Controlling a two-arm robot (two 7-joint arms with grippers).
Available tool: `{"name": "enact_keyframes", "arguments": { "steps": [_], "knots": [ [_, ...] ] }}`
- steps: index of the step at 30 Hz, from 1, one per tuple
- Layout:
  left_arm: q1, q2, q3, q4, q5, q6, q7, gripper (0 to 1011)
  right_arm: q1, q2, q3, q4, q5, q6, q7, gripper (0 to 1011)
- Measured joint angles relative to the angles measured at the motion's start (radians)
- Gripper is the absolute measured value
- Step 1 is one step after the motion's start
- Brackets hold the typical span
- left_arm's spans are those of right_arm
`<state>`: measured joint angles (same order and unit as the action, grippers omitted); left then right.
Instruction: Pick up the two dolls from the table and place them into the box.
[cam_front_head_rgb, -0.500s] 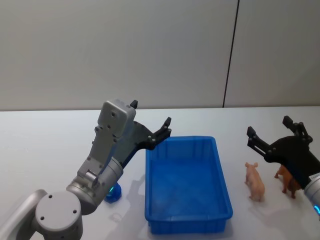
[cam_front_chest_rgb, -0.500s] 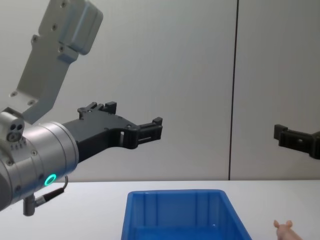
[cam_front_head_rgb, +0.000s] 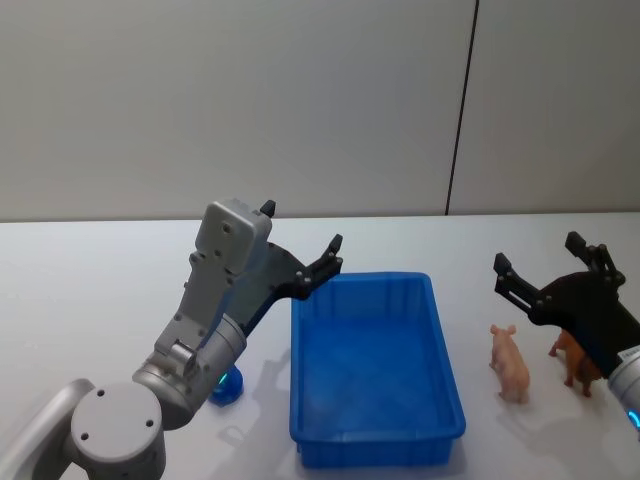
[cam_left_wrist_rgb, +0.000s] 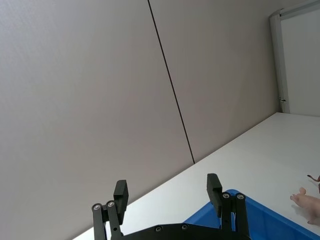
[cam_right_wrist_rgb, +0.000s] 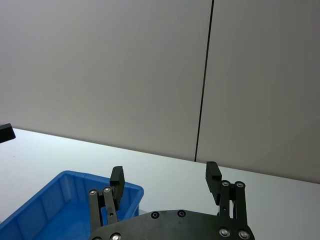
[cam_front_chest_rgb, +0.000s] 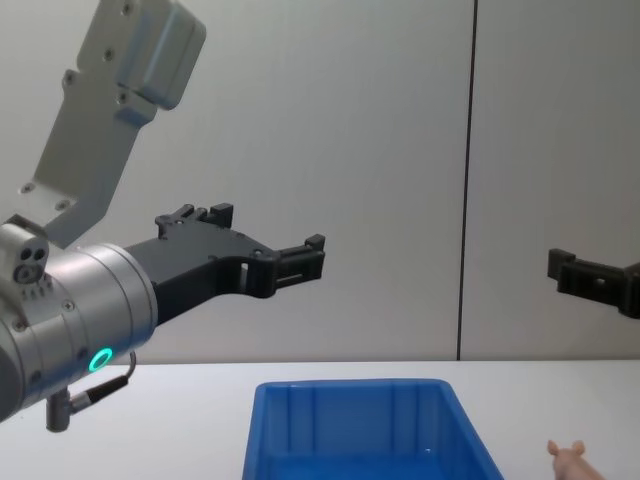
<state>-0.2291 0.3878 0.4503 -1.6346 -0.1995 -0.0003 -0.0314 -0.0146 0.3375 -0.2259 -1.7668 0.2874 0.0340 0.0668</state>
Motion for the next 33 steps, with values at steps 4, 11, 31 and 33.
{"name": "enact_keyframes", "arguments": {
  "steps": [4, 11, 31, 33],
  "knots": [
    [0.0, 0.0, 0.0, 0.0, 0.0, 0.0, 0.0, 1003, 0.0, 0.0, 0.0, 0.0, 0.0, 0.0, 0.0, 1001],
    [0.0, 0.0, 0.0, 0.0, 0.0, 0.0, 0.0, 1003, 0.0, 0.0, 0.0, 0.0, 0.0, 0.0, 0.0, 1001],
    [0.0, 0.0, 0.0, 0.0, 0.0, 0.0, 0.0, 1003, -0.004, 0.002, 0.001, -0.002, 0.0, 0.0, -0.001, 1001],
    [0.0, 0.0, 0.0, 0.0, 0.0, 0.0, 0.0, 1003, -0.009, 0.004, 0.002, -0.005, 0.0, 0.0, -0.004, 1001]
  ]
}}
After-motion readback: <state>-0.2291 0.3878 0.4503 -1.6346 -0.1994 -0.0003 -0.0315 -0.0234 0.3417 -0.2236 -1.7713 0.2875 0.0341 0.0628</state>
